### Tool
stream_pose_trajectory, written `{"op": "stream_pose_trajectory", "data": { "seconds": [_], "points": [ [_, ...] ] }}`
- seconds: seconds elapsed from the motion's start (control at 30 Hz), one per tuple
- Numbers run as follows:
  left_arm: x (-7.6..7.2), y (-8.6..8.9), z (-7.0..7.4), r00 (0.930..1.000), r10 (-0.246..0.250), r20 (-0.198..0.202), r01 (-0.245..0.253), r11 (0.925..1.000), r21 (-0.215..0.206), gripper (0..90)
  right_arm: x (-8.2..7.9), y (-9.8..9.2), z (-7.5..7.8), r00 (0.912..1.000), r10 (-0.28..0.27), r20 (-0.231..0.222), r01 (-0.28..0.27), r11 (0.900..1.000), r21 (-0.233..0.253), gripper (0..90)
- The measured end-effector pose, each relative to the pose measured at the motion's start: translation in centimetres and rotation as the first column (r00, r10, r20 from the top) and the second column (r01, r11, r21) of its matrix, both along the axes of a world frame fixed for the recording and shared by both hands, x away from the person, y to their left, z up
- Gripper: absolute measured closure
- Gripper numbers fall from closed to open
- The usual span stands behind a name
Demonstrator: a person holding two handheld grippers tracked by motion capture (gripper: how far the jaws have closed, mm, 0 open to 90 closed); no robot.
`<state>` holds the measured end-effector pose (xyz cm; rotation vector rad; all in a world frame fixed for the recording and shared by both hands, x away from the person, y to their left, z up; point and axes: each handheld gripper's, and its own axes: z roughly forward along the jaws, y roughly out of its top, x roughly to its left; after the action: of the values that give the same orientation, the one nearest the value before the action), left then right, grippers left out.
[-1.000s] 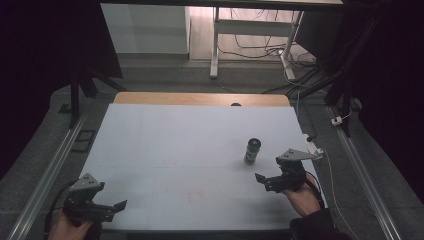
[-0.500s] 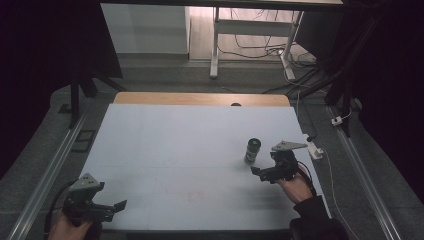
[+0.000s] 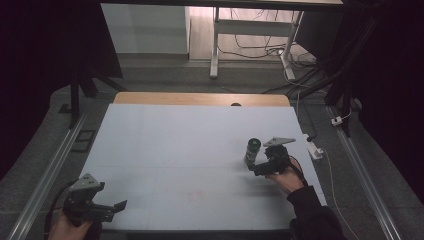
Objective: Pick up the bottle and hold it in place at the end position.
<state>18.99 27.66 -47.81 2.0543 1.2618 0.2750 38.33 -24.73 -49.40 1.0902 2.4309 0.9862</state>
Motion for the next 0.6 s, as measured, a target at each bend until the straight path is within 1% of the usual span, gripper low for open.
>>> {"op": "stream_pose_trajectory", "data": {
  "seconds": [0.1,0.23,0.3,0.37,0.47,0.6],
  "points": [
    [0.0,0.0,0.0,1.0000,-0.001,-0.001,0.001,1.0000,-0.001,0.0,0.4,0.4,-0.3,1.0000,-0.004,0.004,0.004,1.000,-0.020,0.0],
    [0.0,0.0,0.0,1.0000,-0.001,-0.003,0.001,1.0000,0.002,0.0,0.9,0.7,-0.6,1.0000,0.005,0.004,-0.005,1.000,-0.022,0.0],
    [0.0,-0.1,0.0,1.0000,-0.001,-0.003,0.001,1.0000,0.003,0.0,1.1,0.8,-0.6,1.0000,0.001,0.006,-0.001,1.000,-0.014,2.8],
    [0.0,-0.1,0.0,1.0000,-0.002,-0.003,0.002,1.0000,0.004,0.0,1.3,0.8,-0.6,1.0000,0.001,0.000,-0.001,1.000,-0.001,7.9],
    [0.0,-0.1,0.0,1.0000,-0.002,-0.003,0.002,1.0000,0.005,0.0,1.6,0.8,-0.7,0.9999,0.011,0.009,-0.011,1.000,0.004,16.6],
    [0.0,-0.1,0.0,1.0000,-0.003,-0.004,0.003,1.0000,0.005,0.0,1.8,0.8,-0.5,0.9995,0.029,0.011,-0.030,0.999,0.030,30.6]
  ]
}}
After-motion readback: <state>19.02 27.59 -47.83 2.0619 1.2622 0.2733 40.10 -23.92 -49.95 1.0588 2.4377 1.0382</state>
